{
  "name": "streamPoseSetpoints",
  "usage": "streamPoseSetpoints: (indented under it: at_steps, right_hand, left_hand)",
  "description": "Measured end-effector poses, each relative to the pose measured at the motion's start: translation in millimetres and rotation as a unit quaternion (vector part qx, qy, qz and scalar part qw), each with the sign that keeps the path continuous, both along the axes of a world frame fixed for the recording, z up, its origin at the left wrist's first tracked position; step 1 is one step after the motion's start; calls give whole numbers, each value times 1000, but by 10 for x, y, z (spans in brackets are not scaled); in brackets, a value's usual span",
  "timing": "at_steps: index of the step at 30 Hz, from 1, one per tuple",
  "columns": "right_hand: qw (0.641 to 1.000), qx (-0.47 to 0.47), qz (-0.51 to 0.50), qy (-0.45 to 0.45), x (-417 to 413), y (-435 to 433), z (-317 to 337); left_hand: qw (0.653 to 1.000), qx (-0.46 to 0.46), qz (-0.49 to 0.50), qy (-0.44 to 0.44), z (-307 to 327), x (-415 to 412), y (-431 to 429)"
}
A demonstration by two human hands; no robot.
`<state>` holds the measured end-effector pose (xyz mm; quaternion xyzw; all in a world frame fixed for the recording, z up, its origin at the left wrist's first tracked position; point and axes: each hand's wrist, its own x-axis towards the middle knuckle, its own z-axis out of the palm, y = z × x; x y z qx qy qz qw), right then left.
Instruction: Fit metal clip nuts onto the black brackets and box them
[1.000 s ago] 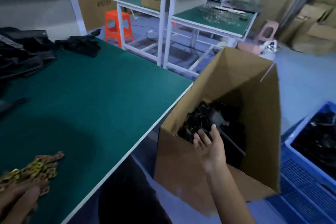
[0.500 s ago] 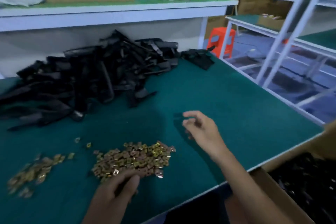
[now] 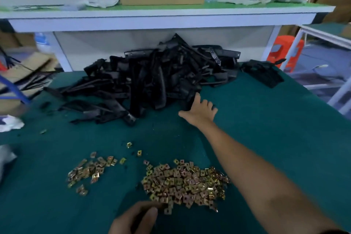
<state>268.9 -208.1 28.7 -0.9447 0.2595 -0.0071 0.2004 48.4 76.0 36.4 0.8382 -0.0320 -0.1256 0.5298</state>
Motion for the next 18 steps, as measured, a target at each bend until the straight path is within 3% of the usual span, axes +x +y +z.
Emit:
streamPoseSetpoints:
  at_steps: [5,8,12,14,18]
  right_hand:
    - [999,16,41,-3,-504,-151,47]
    - [991,122,23,-42,-911,-271,101]
    - [945,290,-28,-151,-1417,-455,256]
    - [899,374,-67,-219,-1692,-556,349]
    - [706,575,-138,-390,-2335,-634,509]
  left_hand:
    - [998,-25,-40,34,31,74,33]
    - [994,-46,-62,72,58,61,-45]
    - [991,-52,-90,90,71,-26,-123]
    - [992,-48,-94,76,87,-73,-127]
    - [993,-19,-106,41,116,-104,-162]
